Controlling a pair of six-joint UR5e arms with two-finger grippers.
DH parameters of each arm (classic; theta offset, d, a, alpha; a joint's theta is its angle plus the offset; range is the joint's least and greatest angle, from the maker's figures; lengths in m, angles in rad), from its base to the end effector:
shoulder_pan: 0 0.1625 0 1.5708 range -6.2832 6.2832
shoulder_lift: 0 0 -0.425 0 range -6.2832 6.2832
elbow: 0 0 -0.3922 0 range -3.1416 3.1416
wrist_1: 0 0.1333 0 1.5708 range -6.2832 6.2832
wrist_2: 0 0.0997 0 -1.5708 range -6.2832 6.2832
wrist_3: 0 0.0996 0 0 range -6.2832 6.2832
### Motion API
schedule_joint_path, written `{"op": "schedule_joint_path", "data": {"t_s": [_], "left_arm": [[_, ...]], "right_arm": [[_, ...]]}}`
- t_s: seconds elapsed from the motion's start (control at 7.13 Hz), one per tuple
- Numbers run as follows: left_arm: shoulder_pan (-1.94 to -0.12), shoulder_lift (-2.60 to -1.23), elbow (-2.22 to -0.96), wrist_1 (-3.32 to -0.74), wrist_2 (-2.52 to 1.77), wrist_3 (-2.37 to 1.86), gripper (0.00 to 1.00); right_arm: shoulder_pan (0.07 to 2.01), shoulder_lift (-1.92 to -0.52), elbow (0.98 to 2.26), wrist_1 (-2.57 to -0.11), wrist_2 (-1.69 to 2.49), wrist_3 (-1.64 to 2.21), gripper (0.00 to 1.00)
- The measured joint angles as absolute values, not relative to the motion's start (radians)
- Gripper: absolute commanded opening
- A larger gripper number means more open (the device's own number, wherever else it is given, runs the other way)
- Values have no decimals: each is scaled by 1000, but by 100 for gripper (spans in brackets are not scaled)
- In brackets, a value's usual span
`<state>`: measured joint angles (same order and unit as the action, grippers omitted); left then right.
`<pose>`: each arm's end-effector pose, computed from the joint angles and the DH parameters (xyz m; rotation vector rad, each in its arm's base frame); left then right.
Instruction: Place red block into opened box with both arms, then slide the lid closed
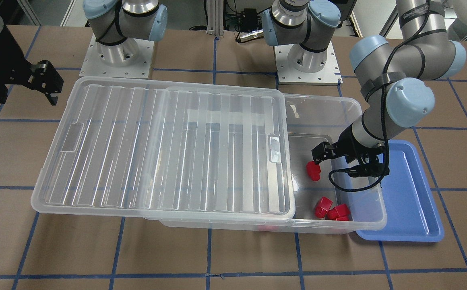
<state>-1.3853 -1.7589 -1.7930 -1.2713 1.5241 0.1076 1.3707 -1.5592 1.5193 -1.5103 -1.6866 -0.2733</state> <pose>-0.0383 -0.5436 0.3137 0.1237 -3.0727 -0.1583 0.0211 -0.5088 0.5022 0.1128 -3.0309 -0.0716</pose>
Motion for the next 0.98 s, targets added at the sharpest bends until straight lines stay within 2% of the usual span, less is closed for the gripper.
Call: {"op": "schedule_joint_path", "data": {"t_s": [0.42, 0.7, 0.98], "left_arm": [[-1409, -1635, -1623, -1524, 1546, 105, 100], [-1446, -1550, -1583, -1608, 1543, 100, 100], [-1471, -1508, -1596, -1629, 1549, 108, 100]], "right_arm": [[1230, -1571, 1727, -1642, -1693, -369, 100], [1195, -1576, 1884, -1791, -1691, -379, 100], [1194, -1580, 1921, -1836, -1678, -373, 100]]}}
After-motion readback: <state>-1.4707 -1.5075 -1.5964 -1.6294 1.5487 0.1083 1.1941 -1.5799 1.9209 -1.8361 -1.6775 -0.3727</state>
